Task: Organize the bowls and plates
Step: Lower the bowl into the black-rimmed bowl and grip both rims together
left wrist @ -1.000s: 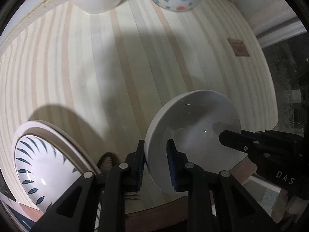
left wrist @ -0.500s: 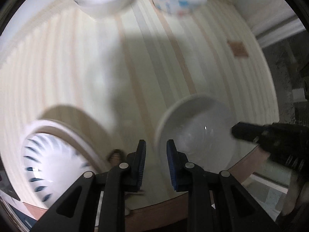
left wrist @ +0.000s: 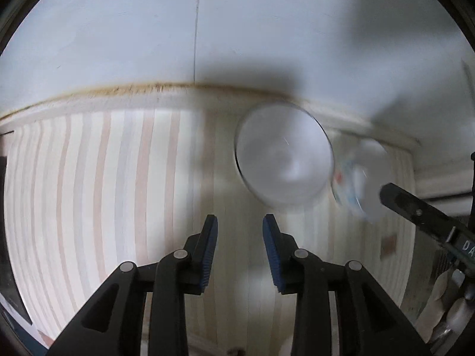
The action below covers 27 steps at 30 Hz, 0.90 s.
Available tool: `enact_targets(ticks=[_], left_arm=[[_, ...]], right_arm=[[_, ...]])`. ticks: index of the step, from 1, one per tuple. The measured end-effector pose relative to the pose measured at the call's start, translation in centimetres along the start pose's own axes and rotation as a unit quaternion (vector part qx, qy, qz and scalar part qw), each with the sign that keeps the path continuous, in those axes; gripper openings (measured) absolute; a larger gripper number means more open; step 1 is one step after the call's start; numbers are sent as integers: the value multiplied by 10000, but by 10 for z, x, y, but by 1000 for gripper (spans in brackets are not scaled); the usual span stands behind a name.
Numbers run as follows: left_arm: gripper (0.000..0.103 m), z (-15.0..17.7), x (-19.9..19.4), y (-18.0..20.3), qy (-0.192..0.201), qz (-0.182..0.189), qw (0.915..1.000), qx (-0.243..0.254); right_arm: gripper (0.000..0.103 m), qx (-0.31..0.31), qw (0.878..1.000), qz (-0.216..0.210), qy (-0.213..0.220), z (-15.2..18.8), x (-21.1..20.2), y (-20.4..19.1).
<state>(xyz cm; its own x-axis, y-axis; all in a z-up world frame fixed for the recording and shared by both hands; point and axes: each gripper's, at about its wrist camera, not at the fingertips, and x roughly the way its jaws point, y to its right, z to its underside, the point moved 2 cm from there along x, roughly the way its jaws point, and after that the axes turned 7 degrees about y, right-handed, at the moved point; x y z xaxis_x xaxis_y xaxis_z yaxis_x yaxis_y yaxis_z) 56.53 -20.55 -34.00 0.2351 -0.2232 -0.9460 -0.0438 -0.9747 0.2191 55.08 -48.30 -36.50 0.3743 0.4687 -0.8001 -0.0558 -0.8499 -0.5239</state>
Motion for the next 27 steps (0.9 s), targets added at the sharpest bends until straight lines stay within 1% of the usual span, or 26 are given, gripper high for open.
enact_targets(ticks=[2,4,7,10,11,12,13,14,17,22,23,27], left_arm=[[29,-10,14,0,-60,25,10000,-50],[29,-19,31,4,-142,18,9998,-100],[29,-25,51,7,-295,-14,9995,-59],[28,-27,66,9,-354,-43,9994,6],[22,-26,69,10,-346,-35,9994,11],[18,-26,71,12,-339,-36,9994,23],[16,-25,75,15,-358,-60,9993,50],[16,-25,77,16,-351,-64,9993,60],[16,-24,79,25,-281,-150,9994,108],[16,-13,77,37,-228,-236,9993,158],[16,-9,70,34,-199,-240,9994,168],[16,2,49,40,-95,-201,9995,230]], right_arm=[[26,-184,9997,122,-89,-25,30,-6],[26,-333,9989,277,-167,-40,50,-8],[26,-533,9968,498,-333,-53,77,-5],[26,-648,9948,633,-473,-59,94,-2],[25,-708,9937,701,-504,-60,98,-1],[23,-739,9932,731,-525,-62,102,0],[19,-799,9919,819,-547,-62,107,1],[13,-842,9910,882,-555,-63,109,2],[9,-907,9900,943,-534,-67,114,6],[9,-1005,9886,982,-539,-60,108,0],[9,-1011,9887,971,-531,-58,104,-2],[9,-1009,9895,910,-496,-53,99,-14]])
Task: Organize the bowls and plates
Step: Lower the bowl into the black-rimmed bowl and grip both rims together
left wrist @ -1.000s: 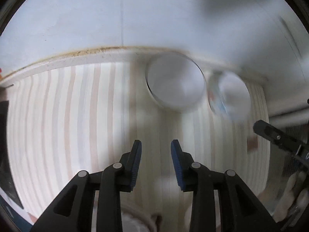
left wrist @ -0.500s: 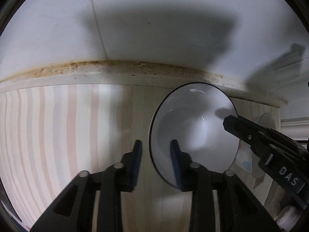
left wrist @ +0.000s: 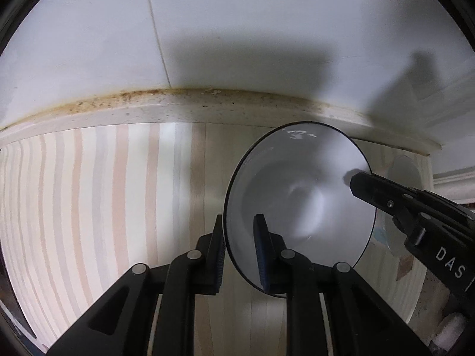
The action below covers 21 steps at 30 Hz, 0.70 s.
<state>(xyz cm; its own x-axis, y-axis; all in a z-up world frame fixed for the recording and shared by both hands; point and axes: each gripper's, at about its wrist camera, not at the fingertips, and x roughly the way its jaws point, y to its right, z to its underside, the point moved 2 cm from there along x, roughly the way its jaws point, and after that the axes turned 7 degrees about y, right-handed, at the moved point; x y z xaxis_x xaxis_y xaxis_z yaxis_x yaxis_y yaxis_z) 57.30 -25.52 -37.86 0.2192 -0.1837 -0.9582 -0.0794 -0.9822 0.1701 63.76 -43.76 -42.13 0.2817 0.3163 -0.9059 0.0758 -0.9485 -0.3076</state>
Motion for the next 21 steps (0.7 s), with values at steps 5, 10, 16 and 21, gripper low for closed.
enact_targets(ticks=[5,10,16,21], left_arm=[[16,19,-37,8,204,7,9996,198],[16,47,-80,19,404,1,9977,541],[16,84,-117,24,528,119,9949,853],[16,115,-134,32,445,282,9928,1071]], right_arm=[[9,53,9998,-137,102,15,-25,-5],[9,104,9995,-218,210,44,-58,-13],[9,227,9988,-224,381,95,-106,-19],[9,336,9980,-239,470,140,-143,-26]])
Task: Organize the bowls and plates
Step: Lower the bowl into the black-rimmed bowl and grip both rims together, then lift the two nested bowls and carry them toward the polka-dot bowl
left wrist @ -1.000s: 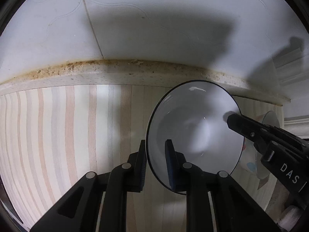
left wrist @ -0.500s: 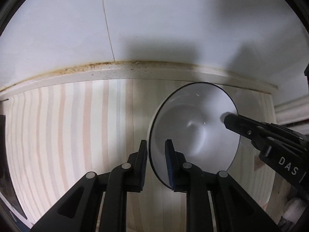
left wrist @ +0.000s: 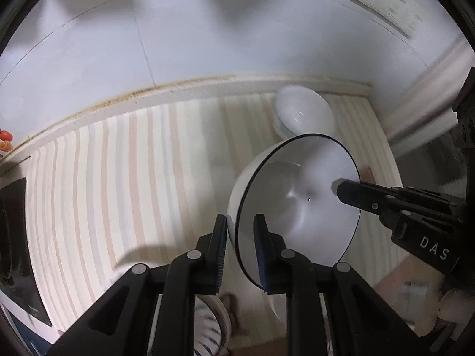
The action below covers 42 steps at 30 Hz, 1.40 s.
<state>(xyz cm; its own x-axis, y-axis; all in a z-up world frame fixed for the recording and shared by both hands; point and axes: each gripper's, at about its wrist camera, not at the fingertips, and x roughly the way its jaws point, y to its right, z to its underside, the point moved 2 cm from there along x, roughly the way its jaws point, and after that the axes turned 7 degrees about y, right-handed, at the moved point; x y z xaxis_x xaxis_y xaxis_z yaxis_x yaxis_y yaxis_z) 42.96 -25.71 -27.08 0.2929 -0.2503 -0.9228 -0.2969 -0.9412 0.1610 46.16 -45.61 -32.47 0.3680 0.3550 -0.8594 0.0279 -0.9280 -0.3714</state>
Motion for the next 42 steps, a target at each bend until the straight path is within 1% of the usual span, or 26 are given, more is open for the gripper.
enact_targets(ticks=[3,5,8,13,17,25,29,34,39,42], left_arm=[[16,19,-4,15,-98,93,9998,130],[16,31,-3,21,-165,122,9996,217],[16,51,4,30,-380,192,9986,306],[16,74,26,42,-738,228,9959,480],[16,86,38,53,-951,141,9932,655],[16,95,61,63,-1272,-20,9876,924],[16,95,67,64,-1330,-107,9860,1003],[16,95,72,66,-1326,-257,9843,1138],[16,94,73,66,-1345,-261,9837,1164],[16,90,67,66,-1261,-307,9845,1177]], right_arm=[[9,155,9999,-14,18,28,-29,10],[9,219,9998,17,3,46,-39,13],[9,297,9995,92,-105,74,-47,22],[9,519,9977,160,-402,119,-42,40],[9,692,9956,221,-586,140,-27,52],[9,823,9925,290,-859,153,-13,67],[9,875,9908,304,-982,154,-5,70],[9,930,9890,315,-1106,150,4,75],[11,937,9875,342,-1220,146,12,79],[12,911,9870,299,-1291,144,14,79]])
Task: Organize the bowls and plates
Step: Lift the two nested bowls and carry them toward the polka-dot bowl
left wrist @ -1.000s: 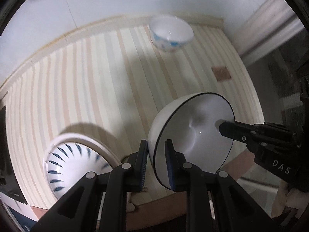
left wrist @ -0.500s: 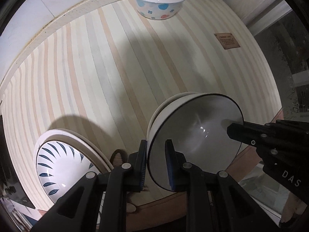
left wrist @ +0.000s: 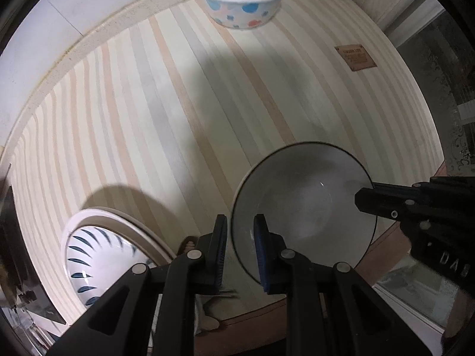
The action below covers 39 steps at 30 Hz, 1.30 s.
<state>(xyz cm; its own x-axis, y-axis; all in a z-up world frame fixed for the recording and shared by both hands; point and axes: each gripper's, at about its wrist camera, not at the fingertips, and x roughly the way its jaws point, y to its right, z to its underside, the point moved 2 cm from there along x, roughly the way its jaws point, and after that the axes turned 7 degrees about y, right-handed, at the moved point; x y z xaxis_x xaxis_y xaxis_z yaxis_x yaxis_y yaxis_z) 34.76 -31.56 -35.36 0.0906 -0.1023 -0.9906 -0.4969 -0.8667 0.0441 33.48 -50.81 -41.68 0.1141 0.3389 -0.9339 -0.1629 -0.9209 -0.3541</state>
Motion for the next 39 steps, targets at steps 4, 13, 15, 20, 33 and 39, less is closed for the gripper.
enact_targets(ticks=[4,13,15,20,33,39], left_arm=[[17,-21,-35,-15,404,102,9990,-152],[30,-165,-16,-67,831,639,9878,-1153],[30,-190,4,-68,725,667,9881,-1179],[27,-231,52,-62,408,685,9913,-1047],[17,-223,48,-40,459,578,9941,-799],[17,-200,2,-40,762,565,9929,-717]], right_arm=[[12,128,9994,-332,38,-14,-16,4],[46,539,9894,-691,1160,-144,-47,30],[46,698,9875,-677,1241,-176,-35,38],[40,1068,9867,-655,1038,-236,13,55],[14,989,9908,-344,855,-255,34,48],[14,779,9912,-408,993,-239,1,33]])
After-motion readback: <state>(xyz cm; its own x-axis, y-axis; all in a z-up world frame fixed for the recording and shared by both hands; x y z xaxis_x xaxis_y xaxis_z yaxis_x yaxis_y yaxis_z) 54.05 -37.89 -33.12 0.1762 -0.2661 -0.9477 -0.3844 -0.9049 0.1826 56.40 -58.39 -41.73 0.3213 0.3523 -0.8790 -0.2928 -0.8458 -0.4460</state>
